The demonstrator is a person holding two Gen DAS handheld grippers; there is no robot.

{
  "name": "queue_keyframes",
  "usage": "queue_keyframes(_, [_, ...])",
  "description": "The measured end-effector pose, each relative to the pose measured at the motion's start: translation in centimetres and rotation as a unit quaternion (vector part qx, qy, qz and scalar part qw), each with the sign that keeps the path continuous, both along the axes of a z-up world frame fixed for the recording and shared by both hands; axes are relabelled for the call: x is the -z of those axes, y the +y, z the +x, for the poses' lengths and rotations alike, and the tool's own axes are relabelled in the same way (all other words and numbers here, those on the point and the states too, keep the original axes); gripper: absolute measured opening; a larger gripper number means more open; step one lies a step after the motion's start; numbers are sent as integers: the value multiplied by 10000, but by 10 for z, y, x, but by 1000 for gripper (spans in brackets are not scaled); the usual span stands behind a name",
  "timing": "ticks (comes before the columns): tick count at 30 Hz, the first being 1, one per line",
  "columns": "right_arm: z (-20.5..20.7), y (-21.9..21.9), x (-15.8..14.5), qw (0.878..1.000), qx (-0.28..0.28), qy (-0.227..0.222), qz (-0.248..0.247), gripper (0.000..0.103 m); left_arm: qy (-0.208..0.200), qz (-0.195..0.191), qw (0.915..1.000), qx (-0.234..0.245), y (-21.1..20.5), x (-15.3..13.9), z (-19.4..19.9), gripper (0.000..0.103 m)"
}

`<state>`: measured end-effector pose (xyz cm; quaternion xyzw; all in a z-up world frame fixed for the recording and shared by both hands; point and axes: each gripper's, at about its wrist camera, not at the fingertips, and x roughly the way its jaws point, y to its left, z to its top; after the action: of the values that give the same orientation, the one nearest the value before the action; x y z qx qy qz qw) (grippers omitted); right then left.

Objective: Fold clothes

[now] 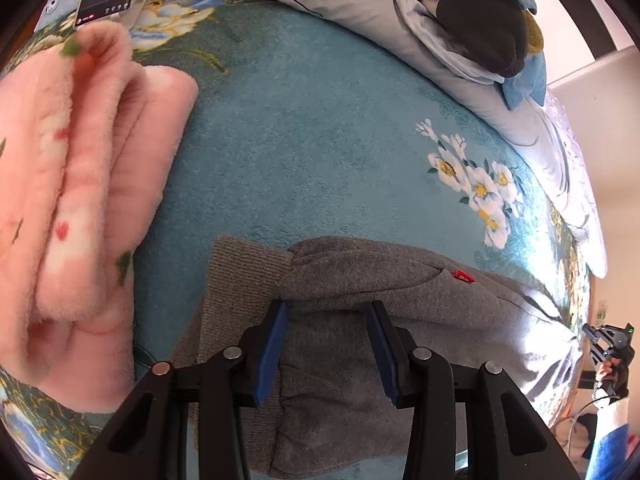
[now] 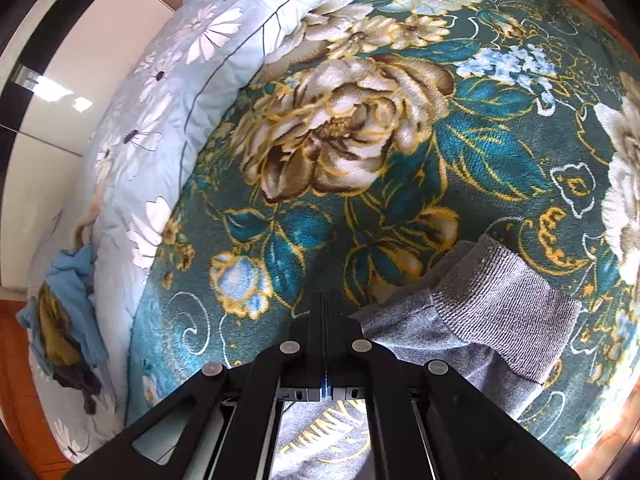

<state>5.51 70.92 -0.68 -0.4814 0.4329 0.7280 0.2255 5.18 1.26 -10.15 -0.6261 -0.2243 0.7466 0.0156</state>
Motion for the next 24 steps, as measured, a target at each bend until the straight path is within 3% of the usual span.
queue_keyframes(5, [33, 8, -24, 9965, -506, 622, 245, 4, -62, -24, 10000, 9, 3, 4, -3, 45])
queue_keyframes(6, [47, 12, -30, 9955, -557, 675, 375, 19, -68, -39, 10000, 8, 4, 5, -3, 45])
queue_keyframes(7, [60, 15, -33, 9951, -536, 700, 448, 43, -73, -58, 10000, 10, 4, 5, -3, 46])
queue_keyframes(9, [90, 21, -31, 9953, -348, 778, 457, 57, -74, -106, 9999, 28, 7, 5, -3, 46])
queue_keyframes(16, [165, 45, 36, 9917, 692, 936, -541, 58, -70, -271, 9996, 64, 12, 3, -1, 48])
queue_keyframes(24, [154, 49, 75, 9810, 773, 1551, -876, 57, -60, -489, 9988, 26, 18, 2, -1, 48])
